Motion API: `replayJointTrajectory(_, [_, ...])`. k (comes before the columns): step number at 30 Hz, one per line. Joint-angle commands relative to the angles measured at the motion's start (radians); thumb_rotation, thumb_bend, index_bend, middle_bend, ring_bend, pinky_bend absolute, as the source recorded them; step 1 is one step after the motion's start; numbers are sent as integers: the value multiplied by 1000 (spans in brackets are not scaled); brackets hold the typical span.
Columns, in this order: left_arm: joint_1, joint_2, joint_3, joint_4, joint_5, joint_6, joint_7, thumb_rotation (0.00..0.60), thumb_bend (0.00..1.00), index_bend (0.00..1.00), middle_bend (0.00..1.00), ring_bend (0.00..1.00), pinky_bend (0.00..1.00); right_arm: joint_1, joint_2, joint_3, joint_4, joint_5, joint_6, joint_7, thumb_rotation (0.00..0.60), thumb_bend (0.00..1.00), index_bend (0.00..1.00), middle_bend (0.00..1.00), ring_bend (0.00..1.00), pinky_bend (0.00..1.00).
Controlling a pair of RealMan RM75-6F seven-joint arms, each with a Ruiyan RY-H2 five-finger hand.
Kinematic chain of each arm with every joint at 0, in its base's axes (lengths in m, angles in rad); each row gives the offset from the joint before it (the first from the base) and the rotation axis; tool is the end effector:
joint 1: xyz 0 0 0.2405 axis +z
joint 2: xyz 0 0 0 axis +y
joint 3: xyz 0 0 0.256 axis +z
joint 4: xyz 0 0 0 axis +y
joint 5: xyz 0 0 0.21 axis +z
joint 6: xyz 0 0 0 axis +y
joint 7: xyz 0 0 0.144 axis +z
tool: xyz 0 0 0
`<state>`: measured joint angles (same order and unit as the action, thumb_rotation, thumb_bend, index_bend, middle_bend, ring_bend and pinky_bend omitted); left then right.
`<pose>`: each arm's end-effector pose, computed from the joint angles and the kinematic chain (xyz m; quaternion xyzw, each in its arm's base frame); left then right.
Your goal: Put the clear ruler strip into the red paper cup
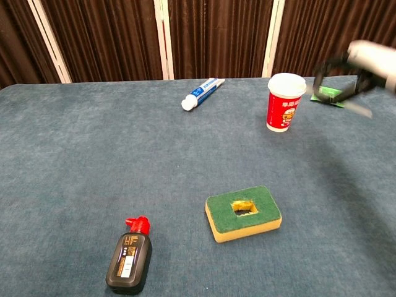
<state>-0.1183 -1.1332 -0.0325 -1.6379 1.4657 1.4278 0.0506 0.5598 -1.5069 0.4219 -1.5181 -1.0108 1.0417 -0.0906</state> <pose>-0.3074 0.1868 0.1438 -0.6084 -0.4036 -0.3679 0.5758 -0.1846 -0.3638 0.0512 0.5284 -0.5237 0.4898 0.4545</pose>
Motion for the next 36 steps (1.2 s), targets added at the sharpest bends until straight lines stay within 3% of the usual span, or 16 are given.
replayJointTrajectory(1, [0,0,0,0,0,0,0,600,34,27,0,0,0,-12,84,175,-159,133,20,173,600,410,551,170,0,0])
replayJointTrajectory(5, [0,0,1,0,1,-1,0,600,33,27,0,0,0,6,110,325,-217,279,-32,340,600,410,554,171,0,0])
replayJointTrajectory(9, [-1,1,0,-1,-1,-2,-4,600,32,26,0,0,0,40,103,413,-191,387,-92,475,600,411,572,189,0,0])
replayJointTrajectory(12, [-1,1,0,-1,-2,-4,-8,600,33,27,0,0,0,57,73,449,-160,438,-111,562,600,413,578,192,0,0])
replayJointTrajectory(23, [-2,7,-3,-2,-10,-11,-32,600,33,27,0,0,0,125,-80,483,18,452,-137,798,600,418,601,208,0,0])
replayJointTrajectory(36, [-2,9,-4,0,-11,-13,-43,600,34,27,0,0,0,142,-190,410,182,266,-91,907,600,431,609,212,0,0])
